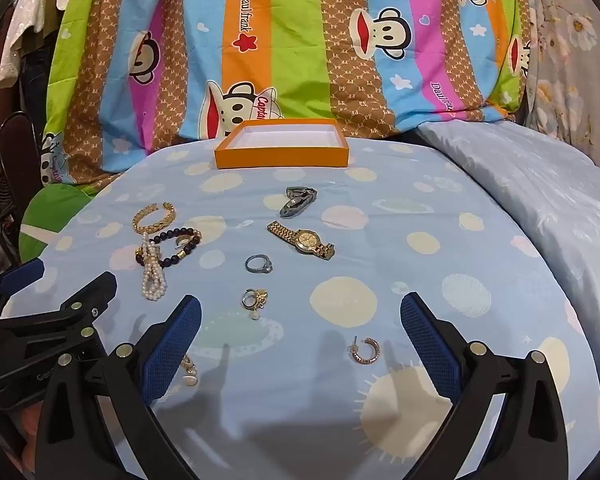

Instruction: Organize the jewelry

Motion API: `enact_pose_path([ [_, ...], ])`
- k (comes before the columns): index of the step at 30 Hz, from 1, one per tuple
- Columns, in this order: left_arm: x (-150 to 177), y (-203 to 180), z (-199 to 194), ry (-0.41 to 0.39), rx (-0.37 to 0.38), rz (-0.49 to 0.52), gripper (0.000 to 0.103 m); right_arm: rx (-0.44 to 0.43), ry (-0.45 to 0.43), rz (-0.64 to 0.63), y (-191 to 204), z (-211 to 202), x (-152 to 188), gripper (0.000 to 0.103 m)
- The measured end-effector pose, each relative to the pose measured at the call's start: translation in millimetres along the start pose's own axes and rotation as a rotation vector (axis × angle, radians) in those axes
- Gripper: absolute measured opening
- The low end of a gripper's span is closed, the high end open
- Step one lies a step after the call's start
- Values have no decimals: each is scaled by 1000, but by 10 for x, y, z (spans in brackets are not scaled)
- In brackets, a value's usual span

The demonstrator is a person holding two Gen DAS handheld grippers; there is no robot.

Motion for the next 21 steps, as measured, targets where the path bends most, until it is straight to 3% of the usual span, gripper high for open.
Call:
enact_pose_path([
  [21,2,-5,-9,-1,9,0,98,-2,-9,6,-14,-8,6,98],
])
Point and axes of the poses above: each gripper's, at about its wrist camera, not at the fingertips, and z roughly the way its jaws point, y to its left, x to its underside, the point moved 4 cm from there along z, roughly the way its jaws point, and after that the axes turned 14 degrees about -z, right-handed, at the moved point
